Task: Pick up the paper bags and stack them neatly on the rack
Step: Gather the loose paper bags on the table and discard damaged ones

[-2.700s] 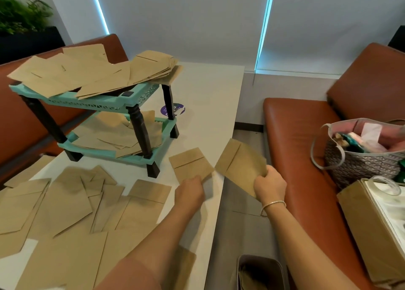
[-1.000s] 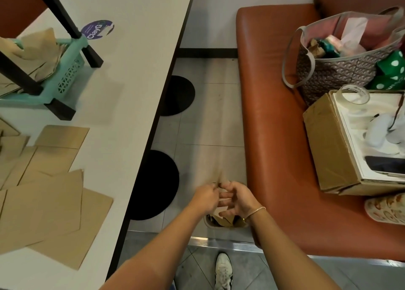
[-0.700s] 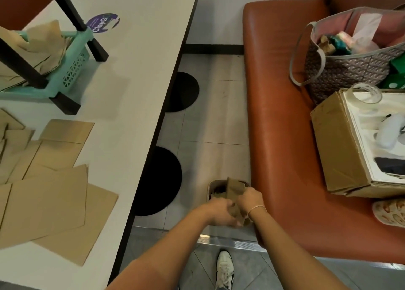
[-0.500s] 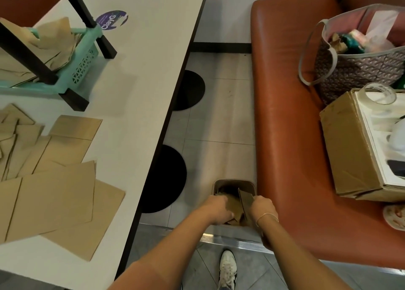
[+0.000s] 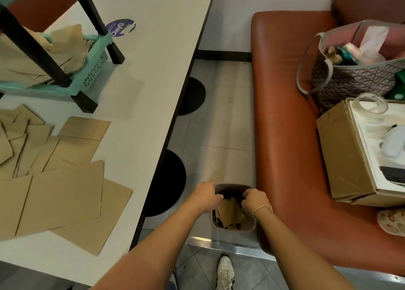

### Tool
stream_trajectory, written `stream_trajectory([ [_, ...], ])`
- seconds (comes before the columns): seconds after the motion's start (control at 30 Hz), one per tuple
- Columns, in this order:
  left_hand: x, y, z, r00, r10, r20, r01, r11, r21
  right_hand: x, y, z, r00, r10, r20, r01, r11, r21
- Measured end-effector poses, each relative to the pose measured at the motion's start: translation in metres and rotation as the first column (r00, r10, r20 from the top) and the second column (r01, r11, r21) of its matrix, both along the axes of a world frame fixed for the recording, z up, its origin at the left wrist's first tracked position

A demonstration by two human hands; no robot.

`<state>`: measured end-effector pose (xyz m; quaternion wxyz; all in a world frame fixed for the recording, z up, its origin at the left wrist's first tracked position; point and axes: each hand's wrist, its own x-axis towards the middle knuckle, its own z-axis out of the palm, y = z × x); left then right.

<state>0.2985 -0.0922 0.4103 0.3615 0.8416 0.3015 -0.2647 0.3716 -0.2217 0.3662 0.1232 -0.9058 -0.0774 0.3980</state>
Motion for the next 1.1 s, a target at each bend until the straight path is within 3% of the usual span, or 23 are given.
stream_trajectory([
  [0.17, 0.007, 0.013, 0.045, 0.961, 0.081, 0.264, -0.081, 0.997, -0.011, 0.015, 0.033, 0.046, 0.997, 0.015, 0.08, -0.023, 0.995, 0.1],
  [0.3, 0.005, 0.044, 0.093, 0.828, 0.134, 0.545, -0.185, 0.982, 0.04, 0.018, 0.084, 0.093, 0.978, -0.013, 0.207, -0.046, 0.959, 0.278],
  [0.5, -0.032, 0.116, 0.145, 0.694, 0.246, 0.677, -0.449, 0.883, 0.138, -0.012, 0.162, 0.158, 0.931, -0.047, 0.362, -0.159, 0.841, 0.517],
  [0.6, -0.066, 0.157, 0.152, 0.773, 0.278, 0.57, -0.487, 0.836, 0.253, -0.038, 0.19, 0.17, 0.937, 0.071, 0.341, -0.254, 0.809, 0.53],
  [0.7, -0.101, 0.193, 0.152, 0.947, 0.251, 0.202, -0.309, 0.886, 0.346, -0.065, 0.208, 0.174, 0.911, 0.271, 0.311, -0.396, 0.786, 0.474],
  [0.77, -0.121, 0.203, 0.15, 0.971, 0.239, 0.017, -0.231, 0.912, 0.339, -0.08, 0.215, 0.175, 0.875, 0.414, 0.25, -0.483, 0.774, 0.41],
  [0.83, -0.134, 0.206, 0.144, 0.984, 0.177, -0.028, -0.155, 0.919, 0.363, -0.093, 0.22, 0.176, 0.814, 0.554, 0.173, -0.58, 0.761, 0.289],
  [0.93, -0.143, 0.206, 0.135, 0.991, 0.133, 0.019, -0.129, 0.91, 0.394, -0.109, 0.226, 0.176, 0.751, 0.652, 0.1, -0.66, 0.743, 0.112],
  [1.1, -0.14, 0.208, 0.137, 0.996, 0.084, 0.006, -0.079, 0.906, 0.416, -0.129, 0.232, 0.169, 0.809, 0.578, 0.103, -0.584, 0.81, 0.044],
])
